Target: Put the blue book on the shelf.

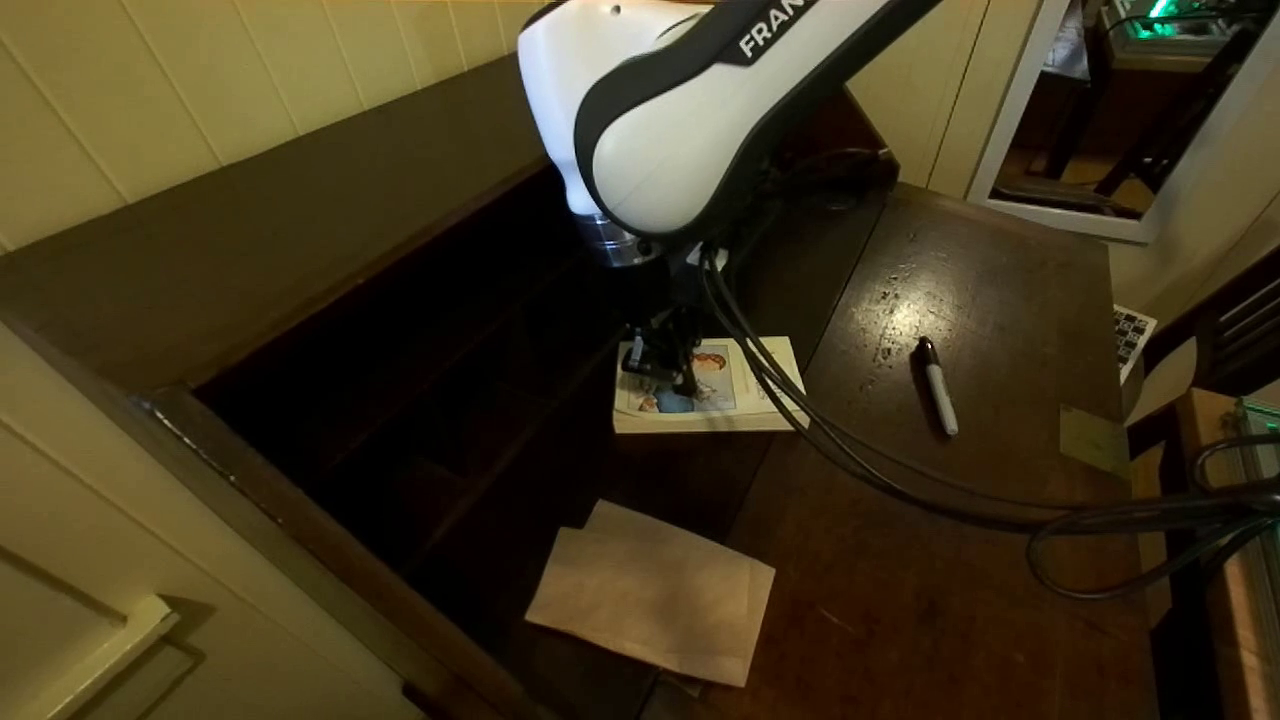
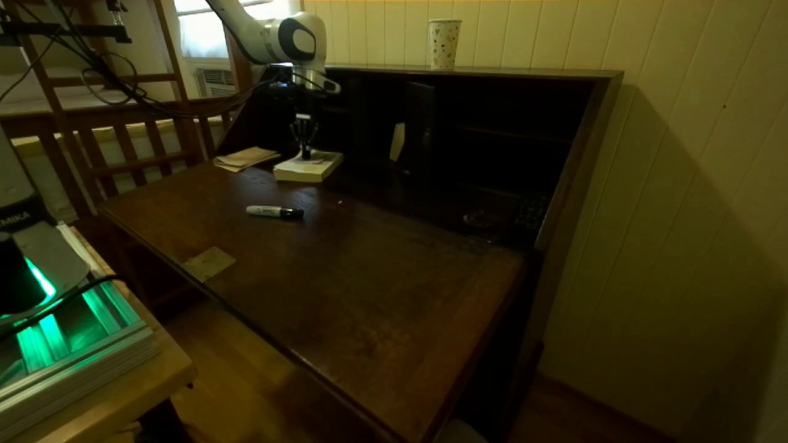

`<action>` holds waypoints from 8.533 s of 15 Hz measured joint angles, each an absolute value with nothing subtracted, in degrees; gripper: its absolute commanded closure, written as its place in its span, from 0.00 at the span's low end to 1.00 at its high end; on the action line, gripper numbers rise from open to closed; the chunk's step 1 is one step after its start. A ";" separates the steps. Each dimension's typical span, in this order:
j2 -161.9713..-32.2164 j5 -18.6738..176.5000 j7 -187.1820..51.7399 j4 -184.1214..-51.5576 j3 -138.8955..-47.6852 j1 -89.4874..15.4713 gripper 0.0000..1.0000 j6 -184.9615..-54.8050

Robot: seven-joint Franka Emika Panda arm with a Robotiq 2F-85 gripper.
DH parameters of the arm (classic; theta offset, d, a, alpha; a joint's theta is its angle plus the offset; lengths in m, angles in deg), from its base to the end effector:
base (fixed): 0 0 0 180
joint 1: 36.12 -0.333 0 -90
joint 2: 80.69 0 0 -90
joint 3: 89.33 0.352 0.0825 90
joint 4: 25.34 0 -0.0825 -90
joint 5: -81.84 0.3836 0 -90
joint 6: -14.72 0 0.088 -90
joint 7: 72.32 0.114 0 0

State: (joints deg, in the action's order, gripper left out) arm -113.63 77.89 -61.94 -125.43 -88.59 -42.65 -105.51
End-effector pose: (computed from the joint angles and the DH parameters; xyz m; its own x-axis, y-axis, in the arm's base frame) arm 0.6533 0.0788 0.2515 0.9773 -0.0227 -0.2107 -0.0053 -0.9966 0.0827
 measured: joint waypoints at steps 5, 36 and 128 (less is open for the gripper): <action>-113.85 77.89 -58.67 -124.95 -88.59 -43.32 1.00 -105.19; -88.29 75.26 -65.76 -144.58 -95.97 -34.09 0.18 -129.24; -97.94 95.95 -104.12 -134.46 -87.07 -27.00 0.00 -126.06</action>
State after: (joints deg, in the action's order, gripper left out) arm -97.94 95.95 -104.12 -134.46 -87.07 -27.00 -126.06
